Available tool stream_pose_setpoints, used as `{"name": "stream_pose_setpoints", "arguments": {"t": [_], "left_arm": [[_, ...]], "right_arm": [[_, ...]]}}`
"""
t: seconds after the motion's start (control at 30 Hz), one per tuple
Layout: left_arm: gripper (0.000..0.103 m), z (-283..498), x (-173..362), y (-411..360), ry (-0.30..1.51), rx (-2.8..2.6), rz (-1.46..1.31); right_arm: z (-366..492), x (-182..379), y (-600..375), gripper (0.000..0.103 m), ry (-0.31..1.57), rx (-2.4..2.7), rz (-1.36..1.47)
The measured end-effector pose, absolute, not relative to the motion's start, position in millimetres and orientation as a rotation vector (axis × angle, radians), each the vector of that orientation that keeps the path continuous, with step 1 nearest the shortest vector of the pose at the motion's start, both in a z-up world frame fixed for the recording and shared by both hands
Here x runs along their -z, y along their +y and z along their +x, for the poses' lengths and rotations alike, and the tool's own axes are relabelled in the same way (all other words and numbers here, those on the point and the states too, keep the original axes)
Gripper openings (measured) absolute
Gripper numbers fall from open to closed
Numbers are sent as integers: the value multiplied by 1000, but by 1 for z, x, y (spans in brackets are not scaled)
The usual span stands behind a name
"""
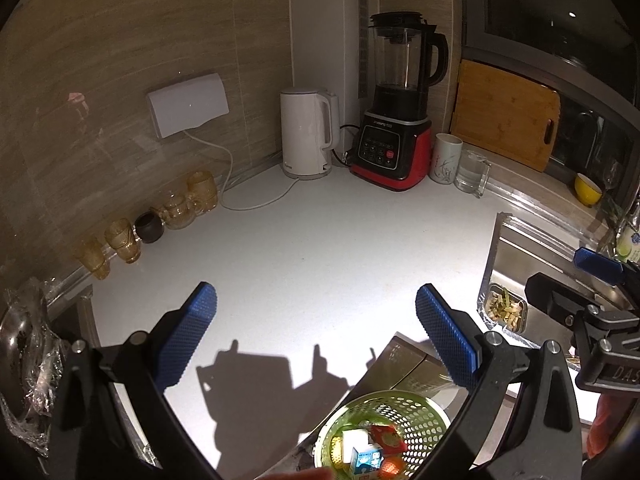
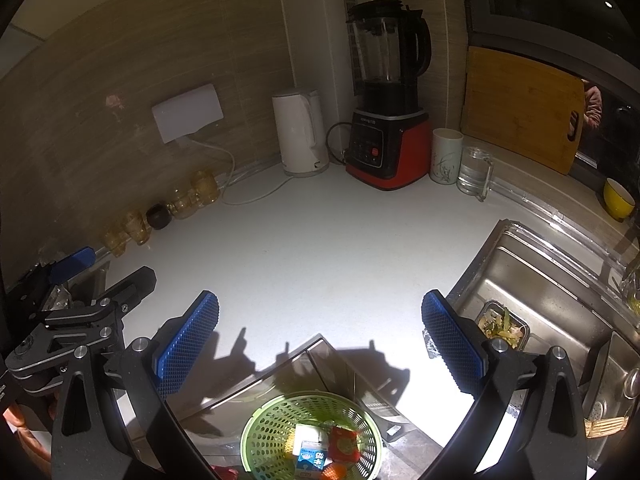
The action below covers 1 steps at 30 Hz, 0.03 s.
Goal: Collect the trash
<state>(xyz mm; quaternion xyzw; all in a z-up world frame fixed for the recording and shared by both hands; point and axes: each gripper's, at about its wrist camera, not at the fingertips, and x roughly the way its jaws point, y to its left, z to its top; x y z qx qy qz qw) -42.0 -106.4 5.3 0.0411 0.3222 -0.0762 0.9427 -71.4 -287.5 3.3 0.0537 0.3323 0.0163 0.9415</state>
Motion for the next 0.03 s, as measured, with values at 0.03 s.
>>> {"name": "stream_pose_setpoints", "arguments": {"t": [0.03], "left_arm": [[95,-41,-5,-106,657,152,81]], "right_arm": [[-71,-3,-287,101,678,-33,110]]}}
